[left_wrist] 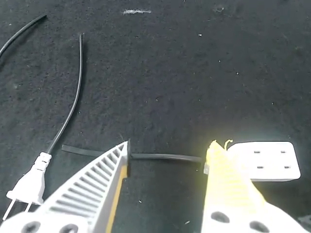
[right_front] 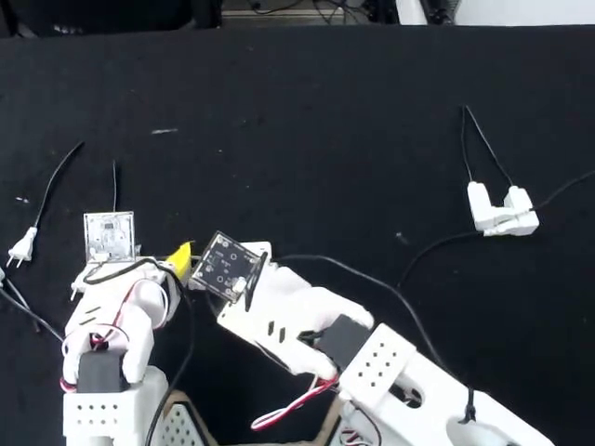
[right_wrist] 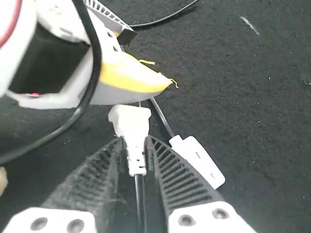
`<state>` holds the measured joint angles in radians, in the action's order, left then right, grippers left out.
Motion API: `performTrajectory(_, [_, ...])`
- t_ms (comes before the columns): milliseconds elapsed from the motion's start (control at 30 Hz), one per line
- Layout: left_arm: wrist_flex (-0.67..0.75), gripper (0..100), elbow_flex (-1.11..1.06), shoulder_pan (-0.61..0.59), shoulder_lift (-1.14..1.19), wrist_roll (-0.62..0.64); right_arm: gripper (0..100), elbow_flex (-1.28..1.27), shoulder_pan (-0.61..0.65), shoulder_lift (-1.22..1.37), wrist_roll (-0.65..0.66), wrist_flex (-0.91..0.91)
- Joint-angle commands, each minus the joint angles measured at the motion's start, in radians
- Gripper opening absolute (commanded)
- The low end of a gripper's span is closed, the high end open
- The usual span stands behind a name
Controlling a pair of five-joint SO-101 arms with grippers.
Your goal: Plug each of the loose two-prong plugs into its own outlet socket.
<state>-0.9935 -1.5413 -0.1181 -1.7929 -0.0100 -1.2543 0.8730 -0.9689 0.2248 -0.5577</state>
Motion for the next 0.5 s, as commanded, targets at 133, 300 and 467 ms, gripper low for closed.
performTrajectory(133, [0.009, 26, 0.010, 0.016, 0.009, -0.012, 1.0, 0.039, -0.044, -0.038, -0.011, 0.032])
performTrajectory(300, [0.009, 26, 0.010, 0.016, 0.009, -0.012, 1.0, 0.039, -0.044, -0.038, -0.011, 0.032])
performTrajectory(467, [0.009, 26, 0.008, 0.016, 0.009, -0.012, 1.0, 0.045, -0.046, -0.038, -0.011, 0.029])
